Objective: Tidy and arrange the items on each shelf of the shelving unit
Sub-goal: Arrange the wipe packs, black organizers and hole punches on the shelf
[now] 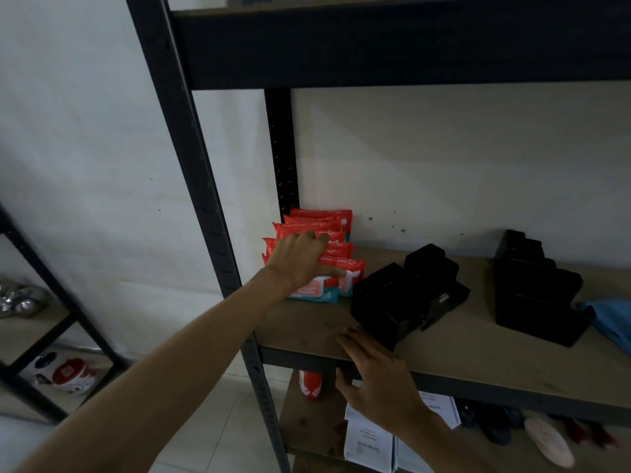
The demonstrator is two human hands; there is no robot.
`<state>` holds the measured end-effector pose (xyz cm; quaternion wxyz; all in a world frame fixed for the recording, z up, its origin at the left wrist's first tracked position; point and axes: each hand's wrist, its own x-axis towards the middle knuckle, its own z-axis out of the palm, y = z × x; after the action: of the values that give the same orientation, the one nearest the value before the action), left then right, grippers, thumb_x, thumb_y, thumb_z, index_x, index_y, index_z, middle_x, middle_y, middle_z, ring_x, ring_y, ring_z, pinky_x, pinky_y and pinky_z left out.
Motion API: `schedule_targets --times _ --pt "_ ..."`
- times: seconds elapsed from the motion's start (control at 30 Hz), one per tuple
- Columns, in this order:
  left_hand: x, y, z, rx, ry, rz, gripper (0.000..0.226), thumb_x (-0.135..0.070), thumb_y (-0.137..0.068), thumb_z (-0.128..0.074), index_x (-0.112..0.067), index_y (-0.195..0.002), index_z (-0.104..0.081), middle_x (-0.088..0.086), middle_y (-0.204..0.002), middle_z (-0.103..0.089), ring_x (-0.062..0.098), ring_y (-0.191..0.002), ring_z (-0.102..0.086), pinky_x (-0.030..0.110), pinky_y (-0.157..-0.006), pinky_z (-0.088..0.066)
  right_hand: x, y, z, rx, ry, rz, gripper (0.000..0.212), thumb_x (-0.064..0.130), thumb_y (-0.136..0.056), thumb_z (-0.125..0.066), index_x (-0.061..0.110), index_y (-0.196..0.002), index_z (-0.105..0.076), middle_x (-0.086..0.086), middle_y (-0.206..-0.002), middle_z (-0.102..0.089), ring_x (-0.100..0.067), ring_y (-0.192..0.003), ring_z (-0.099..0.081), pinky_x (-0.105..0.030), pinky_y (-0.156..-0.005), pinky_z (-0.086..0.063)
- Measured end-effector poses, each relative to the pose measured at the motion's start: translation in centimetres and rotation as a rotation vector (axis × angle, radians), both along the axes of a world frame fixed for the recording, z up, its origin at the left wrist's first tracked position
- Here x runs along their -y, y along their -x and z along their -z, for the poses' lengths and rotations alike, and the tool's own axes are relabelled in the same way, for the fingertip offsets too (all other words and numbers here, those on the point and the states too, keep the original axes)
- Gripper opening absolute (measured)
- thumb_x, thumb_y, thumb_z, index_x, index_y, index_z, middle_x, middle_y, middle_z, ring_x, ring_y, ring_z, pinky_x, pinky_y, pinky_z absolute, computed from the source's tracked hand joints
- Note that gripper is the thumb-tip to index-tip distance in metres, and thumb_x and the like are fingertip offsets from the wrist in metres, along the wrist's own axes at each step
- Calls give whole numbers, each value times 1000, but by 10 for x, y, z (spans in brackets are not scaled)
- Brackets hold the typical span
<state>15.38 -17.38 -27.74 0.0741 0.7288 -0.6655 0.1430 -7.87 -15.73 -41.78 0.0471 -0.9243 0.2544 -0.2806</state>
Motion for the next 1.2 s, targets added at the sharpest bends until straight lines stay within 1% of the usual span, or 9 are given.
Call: schedule_targets --times 0.2,0.27,0.37,0.47,0.53,0.77,0.87,0.97,1.2 --pt "-19 19 36 -147 258 -32 54 -52 -98 -50 -9 -129 -54 14 -131 -54 31 -120 -53 46 -103 -42 -1 -1 1 26 -16 18 54 56 -82 -50 22 -120 -70 5 -121 -71 -10 -108 -68 -19 -92 -42" --pt "-19 26 50 -234 301 -71 52 -47 -99 -50 -9 -136 -50 16 -142 -48 36 -131 -45 54 -112 -35 -1 0 0 32 -20 10 54 55 -82 -51 23 -121 -70 5 -122 -70 -10 -109 -68 -19 -92 -42" --pt "-12 34 63 -289 316 -141 72 -62 -98 -32 -10 -148 -36 15 -161 -27 39 -150 -16 57 -120 -5 -1 1 0 46 -41 -14 52 52 -84 -53 22 -123 -68 4 -125 -68 -11 -112 -67 -20 -94 -44" --pt "0 35 59 -272 332 -213 95 -85 -84 -31 -16 -151 -34 10 -164 -21 34 -152 -6 51 -116 19 -1 0 1 55 -64 -20 52 51 -85 -54 21 -125 -66 4 -128 -67 -12 -114 -65 -22 -95 -47" --pt "8 34 55 -244 346 -242 101 -91 -76 -35 -21 -150 -35 9 -164 -22 35 -152 -6 53 -113 24 -2 0 2 55 -68 -14 52 52 -84 -53 22 -125 -67 4 -128 -67 -12 -116 -64 -22 -95 -47" --pt "26 40 53 -234 322 -378 111 -100 -65 -10 -37 -155 -25 7 -166 -10 36 -152 5 65 -105 29 -5 -1 1 55 -64 2 54 51 -83 -53 20 -125 -66 3 -129 -67 -13 -119 -63 -21 -96 -43" --pt "26 43 54 -268 342 -367 95 -92 -73 -27 -37 -149 -41 5 -163 -25 39 -151 -6 63 -104 32 -5 -1 2 51 -62 0 53 51 -83 -54 21 -125 -66 3 -129 -67 -13 -119 -63 -22 -96 -44" --pt "25 43 63 -262 459 -308 76 -82 -81 -38 -33 -136 -58 3 -148 -50 39 -144 -31 67 -112 15 -4 0 5 58 -79 -14 54 53 -84 -53 21 -126 -65 3 -130 -66 -13 -121 -62 -25 -98 -47" --pt "23 34 67 -345 523 -243 53 -58 -82 -60 -29 -127 -64 -2 -131 -64 29 -129 -49 66 -113 -10 -4 -1 3 48 -69 9 54 53 -83 -52 22 -125 -66 4 -129 -67 -12 -118 -63 -23 -96 -45"
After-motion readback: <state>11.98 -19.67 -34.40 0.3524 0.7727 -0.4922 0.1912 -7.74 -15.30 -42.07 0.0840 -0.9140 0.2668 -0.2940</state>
